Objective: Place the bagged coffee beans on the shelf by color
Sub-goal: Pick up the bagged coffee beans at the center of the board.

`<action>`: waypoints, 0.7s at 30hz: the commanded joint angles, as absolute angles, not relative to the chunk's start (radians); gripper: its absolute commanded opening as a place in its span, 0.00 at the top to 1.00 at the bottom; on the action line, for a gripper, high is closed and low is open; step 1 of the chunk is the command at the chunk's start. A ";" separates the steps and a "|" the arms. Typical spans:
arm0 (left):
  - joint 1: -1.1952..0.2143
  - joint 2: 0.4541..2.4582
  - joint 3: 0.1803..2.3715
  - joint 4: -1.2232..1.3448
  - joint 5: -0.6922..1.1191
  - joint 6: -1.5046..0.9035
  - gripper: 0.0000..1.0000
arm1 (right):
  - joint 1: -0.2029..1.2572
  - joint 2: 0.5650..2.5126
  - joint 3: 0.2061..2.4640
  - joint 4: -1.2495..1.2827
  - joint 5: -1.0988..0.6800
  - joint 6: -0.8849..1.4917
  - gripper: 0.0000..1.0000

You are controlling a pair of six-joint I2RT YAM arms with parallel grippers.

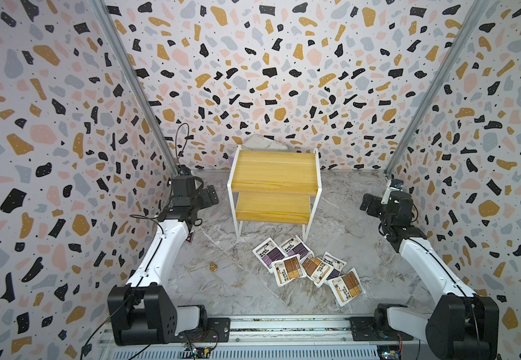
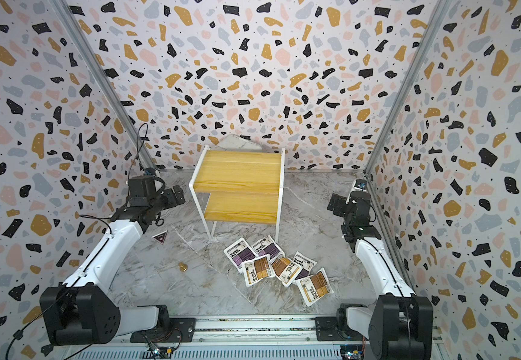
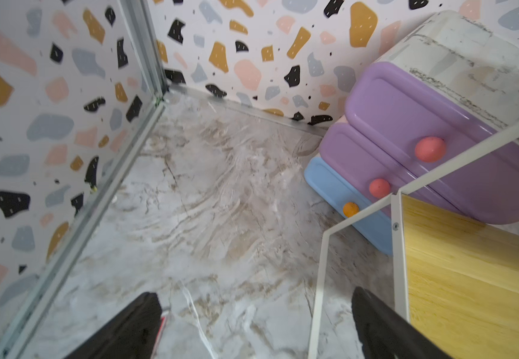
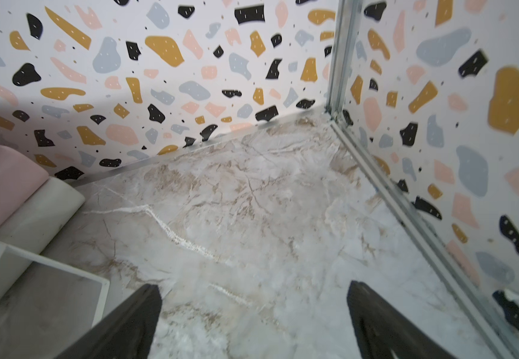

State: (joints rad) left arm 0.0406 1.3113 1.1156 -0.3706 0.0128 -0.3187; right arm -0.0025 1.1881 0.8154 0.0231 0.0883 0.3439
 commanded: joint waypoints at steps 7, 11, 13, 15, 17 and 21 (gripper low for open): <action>-0.039 1.180 1.013 -0.733 0.307 -0.532 0.00 | 0.003 1.345 1.131 -0.574 -0.154 0.493 0.01; -0.130 1.119 0.954 -0.819 0.270 -0.571 0.00 | 0.012 1.335 1.184 -0.812 -0.188 0.474 0.01; -0.178 1.102 0.931 -0.867 0.250 -0.587 0.00 | 0.015 1.347 1.223 -0.972 -0.194 0.451 0.01; -0.227 1.089 0.920 -0.916 0.231 -0.616 0.00 | 0.015 1.346 1.238 -1.091 -0.218 0.440 0.01; -0.272 1.070 0.906 -0.951 0.212 -0.643 0.00 | 0.017 1.319 1.234 -1.165 -0.236 0.437 0.01; -0.316 1.060 0.872 -0.981 0.216 -0.665 0.00 | 0.021 1.259 1.183 -1.224 -0.288 0.414 0.01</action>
